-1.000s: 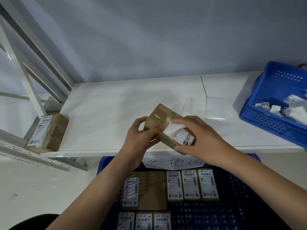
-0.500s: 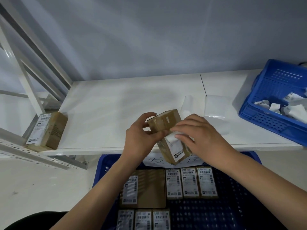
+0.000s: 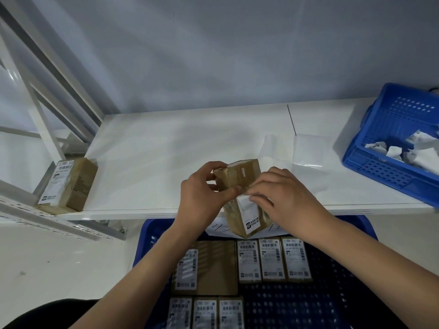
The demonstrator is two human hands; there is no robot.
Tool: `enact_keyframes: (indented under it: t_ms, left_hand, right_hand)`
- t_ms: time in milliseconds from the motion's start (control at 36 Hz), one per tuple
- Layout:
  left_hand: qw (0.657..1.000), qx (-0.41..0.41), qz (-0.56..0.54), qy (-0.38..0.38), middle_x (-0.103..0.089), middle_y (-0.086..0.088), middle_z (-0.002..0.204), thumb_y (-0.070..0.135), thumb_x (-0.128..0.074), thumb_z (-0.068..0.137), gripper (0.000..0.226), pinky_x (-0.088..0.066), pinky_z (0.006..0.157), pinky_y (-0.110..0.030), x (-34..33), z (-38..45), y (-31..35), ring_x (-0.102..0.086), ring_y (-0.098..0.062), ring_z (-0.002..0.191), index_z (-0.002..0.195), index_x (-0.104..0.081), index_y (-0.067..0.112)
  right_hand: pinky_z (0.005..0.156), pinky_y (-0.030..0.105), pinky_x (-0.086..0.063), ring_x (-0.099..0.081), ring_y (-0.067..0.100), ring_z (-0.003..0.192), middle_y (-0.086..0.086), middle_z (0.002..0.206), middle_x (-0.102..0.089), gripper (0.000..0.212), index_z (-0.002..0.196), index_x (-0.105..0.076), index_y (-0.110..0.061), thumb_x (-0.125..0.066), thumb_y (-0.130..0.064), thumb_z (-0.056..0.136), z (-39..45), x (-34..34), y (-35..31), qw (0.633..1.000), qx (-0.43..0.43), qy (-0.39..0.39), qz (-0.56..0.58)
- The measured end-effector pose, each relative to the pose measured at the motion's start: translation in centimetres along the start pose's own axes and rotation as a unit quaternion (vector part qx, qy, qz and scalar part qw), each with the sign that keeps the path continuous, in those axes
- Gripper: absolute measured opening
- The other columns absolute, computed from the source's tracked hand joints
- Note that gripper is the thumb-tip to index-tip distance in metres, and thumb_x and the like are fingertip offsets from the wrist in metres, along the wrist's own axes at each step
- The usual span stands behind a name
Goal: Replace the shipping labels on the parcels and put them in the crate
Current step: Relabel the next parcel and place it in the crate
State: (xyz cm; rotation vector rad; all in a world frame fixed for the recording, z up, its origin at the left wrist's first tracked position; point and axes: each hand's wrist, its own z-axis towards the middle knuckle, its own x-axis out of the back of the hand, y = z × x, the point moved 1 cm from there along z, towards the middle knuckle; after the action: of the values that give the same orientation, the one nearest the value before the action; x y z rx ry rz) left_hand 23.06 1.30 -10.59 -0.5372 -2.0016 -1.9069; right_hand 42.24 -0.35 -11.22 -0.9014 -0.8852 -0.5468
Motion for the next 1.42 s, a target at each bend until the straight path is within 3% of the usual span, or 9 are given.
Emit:
enact_keyframes:
  t_ms: [417, 583, 861, 1000, 1139, 1417]
  left_hand:
    - [0.999, 0.043, -0.016, -0.016, -0.072, 0.007, 0.099, 0.024, -0.091, 0.072, 0.048, -0.051, 0.06, -0.008, 0.4, 0.7, -0.3, -0.068, 0.004, 0.077, 0.115, -0.07, 0.032]
    - [0.999, 0.045, -0.011, -0.023, -0.072, 0.007, 0.099, 0.025, -0.091, 0.073, 0.048, -0.052, 0.06, -0.009, 0.6, 0.8, -0.4, -0.068, 0.005, 0.077, 0.115, -0.069, 0.033]
    - [0.998, 0.054, -0.019, -0.017, -0.074, 0.005, 0.098, 0.023, -0.09, 0.072, 0.048, -0.062, 0.075, -0.027, 1.0, 1.0, -0.5, -0.072, -0.004, 0.08, 0.113, -0.07, 0.033]
    - [0.998, 0.053, -0.015, -0.018, -0.073, 0.006, 0.099, 0.023, -0.09, 0.073, 0.047, -0.059, 0.07, -0.019, 1.1, 1.0, -0.5, -0.07, -0.001, 0.08, 0.114, -0.069, 0.033]
    - [0.998, 0.06, -0.023, -0.014, -0.074, 0.004, 0.096, 0.022, -0.091, 0.072, 0.046, -0.063, 0.08, -0.036, 1.0, 1.2, -0.7, -0.073, -0.011, 0.085, 0.112, -0.07, 0.032]
    - [0.997, 0.069, -0.037, -0.009, -0.075, 0.004, 0.096, 0.022, -0.091, 0.072, 0.045, -0.064, 0.08, -0.042, 1.1, 1.5, -1.2, -0.073, -0.012, 0.092, 0.112, -0.071, 0.031]
  right_hand:
    - [0.074, 0.032, -0.046, -0.058, 0.02, 0.081, -0.003, 0.08, -0.065, 0.01, 0.09, -0.077, -0.013, -0.079, -0.007, 0.083, 0.0, 0.6, -0.8, 1.0, 0.006, 0.005, -0.004]
    - [0.07, 0.037, -0.051, -0.058, 0.022, 0.08, -0.003, 0.079, -0.064, 0.01, 0.088, -0.076, -0.013, -0.079, -0.006, 0.082, -0.2, 0.7, -1.2, 1.0, 0.008, 0.001, -0.01]
    - [0.071, 0.037, -0.052, -0.058, 0.02, 0.081, -0.004, 0.081, -0.063, 0.009, 0.088, -0.076, -0.013, -0.08, -0.006, 0.083, -0.1, 0.7, -1.4, 1.0, 0.019, -0.001, -0.014]
    - [0.071, 0.037, -0.052, -0.057, 0.02, 0.081, -0.005, 0.081, -0.062, 0.006, 0.087, -0.076, -0.013, -0.078, -0.008, 0.085, -0.2, 0.6, -1.4, 1.0, 0.017, -0.006, -0.013]
    - [0.074, 0.032, -0.046, -0.054, 0.018, 0.084, -0.005, 0.083, -0.061, 0.003, 0.089, -0.075, -0.014, -0.074, -0.011, 0.088, -0.3, 0.5, -1.3, 1.0, 0.01, -0.013, -0.012]
    - [0.072, 0.032, -0.05, -0.053, 0.018, 0.083, -0.006, 0.084, -0.06, 0.005, 0.089, -0.073, -0.015, -0.075, -0.011, 0.087, -0.4, 0.5, -1.4, 1.0, 0.016, -0.01, -0.017]
